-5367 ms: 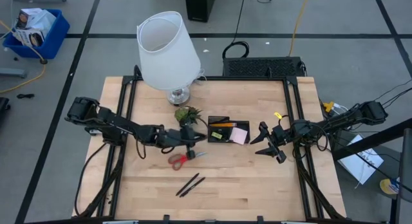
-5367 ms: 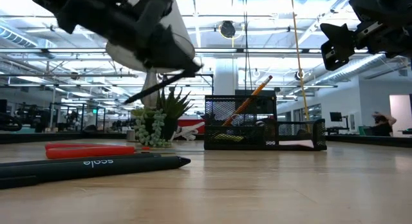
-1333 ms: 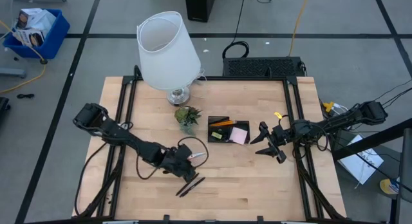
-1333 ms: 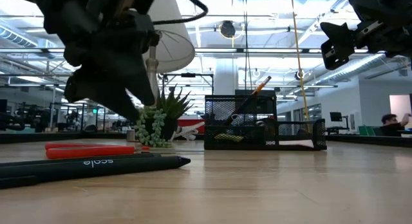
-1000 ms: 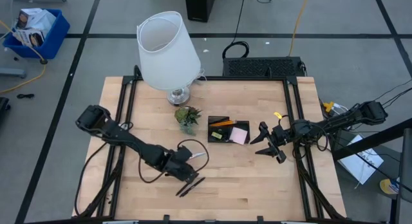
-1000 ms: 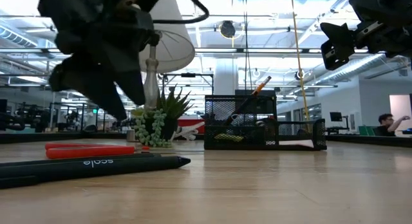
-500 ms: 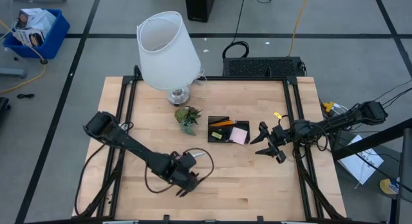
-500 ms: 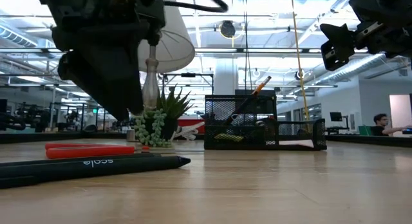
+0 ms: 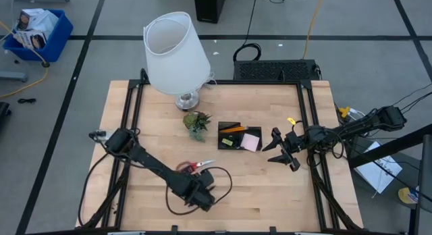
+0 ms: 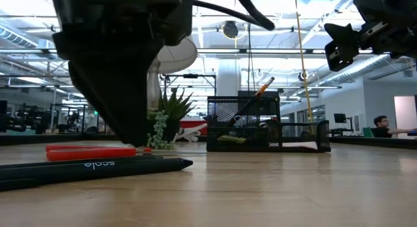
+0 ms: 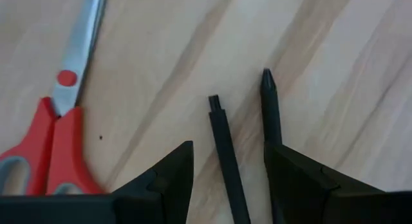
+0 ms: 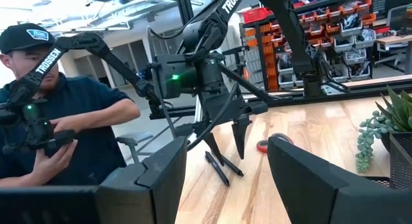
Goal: Pick and place office supplies into organizer
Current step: Put the black pen into the desk organizer
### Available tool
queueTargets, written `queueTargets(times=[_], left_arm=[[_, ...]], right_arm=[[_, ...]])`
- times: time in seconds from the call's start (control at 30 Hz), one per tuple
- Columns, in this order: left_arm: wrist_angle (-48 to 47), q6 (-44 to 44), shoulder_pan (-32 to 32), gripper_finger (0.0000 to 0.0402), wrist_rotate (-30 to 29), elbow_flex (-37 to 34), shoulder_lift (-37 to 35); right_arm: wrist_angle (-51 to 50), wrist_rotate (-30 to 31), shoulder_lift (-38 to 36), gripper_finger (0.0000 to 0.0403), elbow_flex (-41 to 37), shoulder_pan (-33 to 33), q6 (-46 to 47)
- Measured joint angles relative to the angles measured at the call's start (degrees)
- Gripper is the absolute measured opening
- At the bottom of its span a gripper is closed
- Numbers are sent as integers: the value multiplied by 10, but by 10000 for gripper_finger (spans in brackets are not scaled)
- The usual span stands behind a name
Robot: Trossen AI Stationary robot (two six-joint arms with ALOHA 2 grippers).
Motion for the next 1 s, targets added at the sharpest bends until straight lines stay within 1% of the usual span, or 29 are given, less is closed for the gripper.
queueTargets(times=[0.47,0.63,0.87,1.0], left_arm=[[-4,7,3,193,-19,3,2],[11,-6,3,193,-23,-15,2],[22,-2,6,193,-25,-16,2],[27,-3,6,184,-26,-16,12]], right_arm=[[0,0,0,212,0,0,0],[0,0,0,212,0,0,0],[0,0,0,211,0,0,0],[0,0,0,212,0,0,0]])
